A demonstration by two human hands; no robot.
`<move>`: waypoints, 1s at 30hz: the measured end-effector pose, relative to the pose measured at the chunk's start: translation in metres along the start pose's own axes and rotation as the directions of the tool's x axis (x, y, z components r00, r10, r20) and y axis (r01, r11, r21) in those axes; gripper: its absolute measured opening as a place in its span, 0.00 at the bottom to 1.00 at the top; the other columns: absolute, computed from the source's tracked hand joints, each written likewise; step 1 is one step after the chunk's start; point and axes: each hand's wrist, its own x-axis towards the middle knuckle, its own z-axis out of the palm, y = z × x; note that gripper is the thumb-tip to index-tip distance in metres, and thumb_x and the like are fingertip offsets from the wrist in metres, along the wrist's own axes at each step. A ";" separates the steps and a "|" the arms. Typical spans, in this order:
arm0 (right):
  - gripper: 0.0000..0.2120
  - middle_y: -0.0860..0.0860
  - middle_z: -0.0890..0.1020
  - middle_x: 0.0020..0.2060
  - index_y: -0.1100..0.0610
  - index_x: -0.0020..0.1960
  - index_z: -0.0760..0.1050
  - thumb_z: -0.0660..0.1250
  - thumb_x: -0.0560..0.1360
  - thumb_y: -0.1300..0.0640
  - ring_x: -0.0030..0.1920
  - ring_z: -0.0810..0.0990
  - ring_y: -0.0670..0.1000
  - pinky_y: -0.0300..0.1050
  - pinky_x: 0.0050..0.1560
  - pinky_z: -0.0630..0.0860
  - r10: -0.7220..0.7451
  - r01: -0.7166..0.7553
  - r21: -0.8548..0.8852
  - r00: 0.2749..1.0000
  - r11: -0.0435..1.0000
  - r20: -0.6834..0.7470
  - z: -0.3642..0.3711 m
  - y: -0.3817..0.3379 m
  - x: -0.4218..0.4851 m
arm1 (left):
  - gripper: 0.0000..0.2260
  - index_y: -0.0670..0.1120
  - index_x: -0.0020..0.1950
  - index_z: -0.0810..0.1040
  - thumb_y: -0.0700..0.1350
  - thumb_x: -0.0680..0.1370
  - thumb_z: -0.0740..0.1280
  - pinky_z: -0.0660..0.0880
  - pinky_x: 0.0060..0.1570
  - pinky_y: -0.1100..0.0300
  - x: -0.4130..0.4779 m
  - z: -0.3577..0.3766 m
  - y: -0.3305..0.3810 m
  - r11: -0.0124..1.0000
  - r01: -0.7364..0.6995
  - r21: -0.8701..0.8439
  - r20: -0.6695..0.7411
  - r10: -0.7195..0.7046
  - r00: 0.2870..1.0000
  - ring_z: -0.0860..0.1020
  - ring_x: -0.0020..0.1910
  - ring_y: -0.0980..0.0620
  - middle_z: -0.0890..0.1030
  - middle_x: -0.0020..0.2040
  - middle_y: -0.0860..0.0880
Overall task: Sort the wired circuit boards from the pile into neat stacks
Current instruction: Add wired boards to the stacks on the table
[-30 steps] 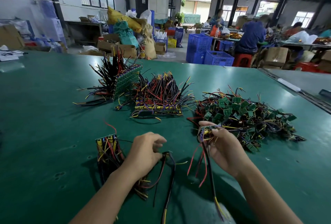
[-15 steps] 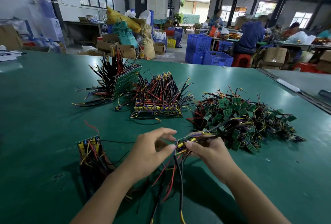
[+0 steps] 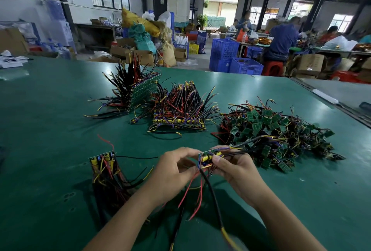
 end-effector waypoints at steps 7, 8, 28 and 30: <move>0.12 0.57 0.85 0.44 0.55 0.49 0.84 0.75 0.68 0.50 0.47 0.83 0.55 0.53 0.52 0.81 -0.007 0.005 -0.084 1.000 0.996 -0.013 0.000 0.001 0.000 | 0.08 0.51 0.51 0.84 0.41 0.74 0.72 0.77 0.49 0.62 0.000 -0.001 0.003 0.999 0.042 0.015 -0.013 -0.041 0.999 0.82 0.47 0.54 0.85 0.46 0.54; 0.12 0.57 0.85 0.44 0.55 0.48 0.85 0.75 0.68 0.50 0.47 0.83 0.55 0.52 0.52 0.81 -0.008 0.007 -0.090 1.000 0.996 -0.015 0.000 0.000 0.000 | 0.09 0.51 0.51 0.84 0.43 0.73 0.71 0.77 0.49 0.62 -0.001 0.000 0.003 0.999 0.045 0.004 -0.011 -0.044 0.999 0.83 0.47 0.54 0.85 0.46 0.54; 0.21 0.50 0.82 0.38 0.53 0.45 0.83 0.78 0.63 0.37 0.43 0.78 0.50 0.48 0.50 0.74 -0.028 0.044 -0.157 0.994 0.987 0.107 -0.005 -0.002 -0.002 | 0.08 0.53 0.40 0.86 0.51 0.63 0.78 0.77 0.41 0.60 -0.006 0.004 0.004 0.987 0.021 -0.160 -0.007 -0.023 1.000 0.80 0.37 0.55 0.85 0.38 0.50; 0.20 0.51 0.81 0.37 0.54 0.44 0.83 0.79 0.63 0.40 0.42 0.78 0.51 0.49 0.50 0.73 0.000 0.013 -0.089 0.990 0.996 0.139 -0.003 -0.003 -0.002 | 0.07 0.51 0.40 0.86 0.47 0.63 0.79 0.78 0.42 0.57 -0.006 0.004 0.005 0.967 0.089 -0.238 0.034 -0.083 0.996 0.79 0.38 0.53 0.83 0.36 0.51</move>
